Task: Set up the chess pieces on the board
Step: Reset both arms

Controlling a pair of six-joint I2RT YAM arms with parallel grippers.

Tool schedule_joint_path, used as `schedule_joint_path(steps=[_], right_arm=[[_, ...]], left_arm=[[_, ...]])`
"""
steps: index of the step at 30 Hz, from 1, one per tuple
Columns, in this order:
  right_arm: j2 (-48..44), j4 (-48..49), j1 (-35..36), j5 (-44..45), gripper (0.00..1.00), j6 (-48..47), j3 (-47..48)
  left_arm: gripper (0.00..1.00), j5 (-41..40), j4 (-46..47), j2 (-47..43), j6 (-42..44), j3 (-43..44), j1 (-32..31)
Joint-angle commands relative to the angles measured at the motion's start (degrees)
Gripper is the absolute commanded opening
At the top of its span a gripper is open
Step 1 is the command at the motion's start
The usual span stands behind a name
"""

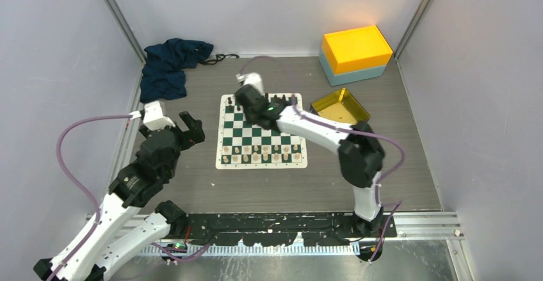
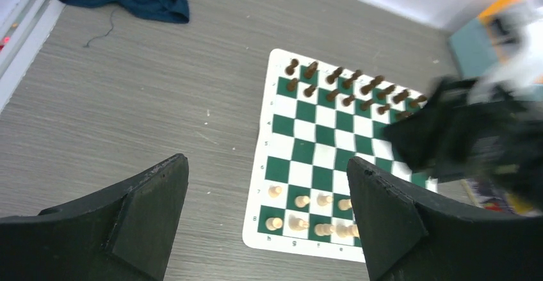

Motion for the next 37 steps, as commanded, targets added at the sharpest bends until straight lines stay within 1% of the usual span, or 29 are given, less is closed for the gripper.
schedule_joint_path(steps=[1,2,5,8,9,13,15,16,19,21,25,28,31,37], right_arm=[[-13.3,8.5,-9.7,5.9,0.39,-2.4,-11.7],[-15.5,8.8,-11.7,6.6,0.40,-2.9,-14.3],[-22.1,10.1,-16.6,9.9,0.49,-4.9,-21.2],[-27.7,12.0,-20.8,11.5,0.55,-5.7,-27.6],[-29.6,12.8,-22.0,11.6,0.60,-5.6,-29.4],[-36.0,16.5,-24.5,15.8,0.86,-5.2,-36.9],[-37.7,18.0,-24.7,18.4,0.96,-4.3,-39.7],[-38.2,18.2,-24.7,18.8,0.98,-3.9,-40.7],[-38.2,18.2,-24.7,20.2,1.00,-2.2,-42.6],[-37.7,18.2,-24.7,21.6,1.00,-1.4,-43.4],[-37.6,18.2,-24.7,22.9,1.00,-0.9,-44.7],[-38.6,19.2,-24.7,22.1,1.00,-0.8,-45.9],[-39.6,20.8,-24.7,21.8,1.00,-1.2,-47.2],[-39.5,21.3,-24.8,21.8,1.00,-1.0,-47.8]], left_arm=[[0.94,-4.7,9.4,6.0,0.6,-4.1,-0.1],[0.94,-5.9,11.0,7.9,0.3,-4.5,-0.1],[0.95,-9.6,14.4,15.1,-0.2,-4.0,-0.1],[0.96,-12.5,18.0,20.0,-0.5,-3.4,-0.1],[0.96,-13.4,19.7,21.2,0.1,-3.3,0.0],[0.99,-17.6,26.3,24.8,4.4,-3.5,0.3],[1.00,-17.9,28.4,26.5,5.7,-3.9,1.5],[1.00,-17.9,29.5,27.2,6.2,-4.3,2.3],[1.00,-16.4,32.1,28.9,6.6,-6.4,5.1],[1.00,-15.7,36.4,30.0,8.1,-8.1,6.3],[1.00,-15.2,42.7,33.1,11.8,-10.7,7.2],[1.00,-14.3,46.9,35.0,12.8,-12.7,7.4],[1.00,-13.4,49.3,36.1,13.1,-14.3,7.4],[1.00,-13.9,50.4,36.9,13.6,-14.9,7.4]])
